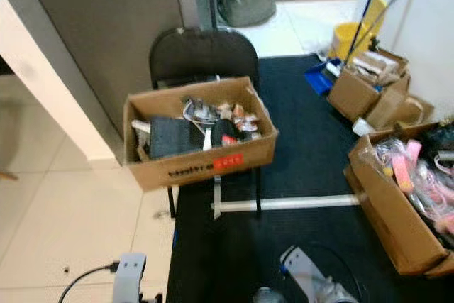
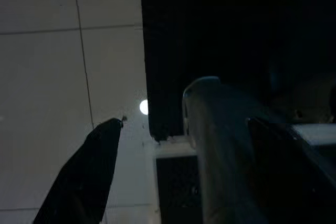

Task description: Picking trash to rubbish bin

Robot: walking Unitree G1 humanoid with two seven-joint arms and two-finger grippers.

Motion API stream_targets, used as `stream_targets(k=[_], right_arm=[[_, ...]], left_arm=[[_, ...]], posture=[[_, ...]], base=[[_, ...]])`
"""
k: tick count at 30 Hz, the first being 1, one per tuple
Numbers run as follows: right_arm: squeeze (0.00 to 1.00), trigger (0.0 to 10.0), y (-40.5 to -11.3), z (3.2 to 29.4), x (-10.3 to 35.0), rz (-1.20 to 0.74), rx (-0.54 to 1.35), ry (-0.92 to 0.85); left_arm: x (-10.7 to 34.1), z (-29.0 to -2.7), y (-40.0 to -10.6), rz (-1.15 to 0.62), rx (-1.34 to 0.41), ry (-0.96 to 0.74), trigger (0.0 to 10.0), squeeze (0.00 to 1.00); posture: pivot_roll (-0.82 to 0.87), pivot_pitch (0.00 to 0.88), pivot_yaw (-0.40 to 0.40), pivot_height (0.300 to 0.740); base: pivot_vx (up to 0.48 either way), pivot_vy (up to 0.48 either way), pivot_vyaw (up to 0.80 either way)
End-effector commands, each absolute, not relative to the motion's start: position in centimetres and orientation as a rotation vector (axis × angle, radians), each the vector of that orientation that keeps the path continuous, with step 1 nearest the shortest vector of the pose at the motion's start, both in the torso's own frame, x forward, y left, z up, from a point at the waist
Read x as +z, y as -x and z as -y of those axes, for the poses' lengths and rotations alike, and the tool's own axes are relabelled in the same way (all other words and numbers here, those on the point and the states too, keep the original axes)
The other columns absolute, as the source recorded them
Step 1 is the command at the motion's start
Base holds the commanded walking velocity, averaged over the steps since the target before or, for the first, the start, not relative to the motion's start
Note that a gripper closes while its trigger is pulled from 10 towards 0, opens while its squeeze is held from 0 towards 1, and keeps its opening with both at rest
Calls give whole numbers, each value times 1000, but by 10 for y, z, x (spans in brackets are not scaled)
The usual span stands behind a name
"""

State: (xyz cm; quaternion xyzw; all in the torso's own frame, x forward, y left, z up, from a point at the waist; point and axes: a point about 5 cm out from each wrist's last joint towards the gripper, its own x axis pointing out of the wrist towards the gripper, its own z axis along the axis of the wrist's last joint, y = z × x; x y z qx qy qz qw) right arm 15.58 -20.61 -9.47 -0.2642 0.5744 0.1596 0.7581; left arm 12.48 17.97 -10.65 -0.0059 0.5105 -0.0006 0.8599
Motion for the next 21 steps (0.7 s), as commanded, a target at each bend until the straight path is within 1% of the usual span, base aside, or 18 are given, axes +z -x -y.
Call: stream_targets(k=[1,21], right_arm=[[0,10000,-155,203,-96,-1252,355,570],[0,10000,-156,203,-95,-1240,326,562]], left_arm=[[-112,-175,-110,-1134,-23,23,10000,0],[-113,-173,-106,-1142,-17,29,10000,0]], posture=[[43,16,2,740],[48,33,-1,740]], base=[[-300,0,0],[-304,0,0]])
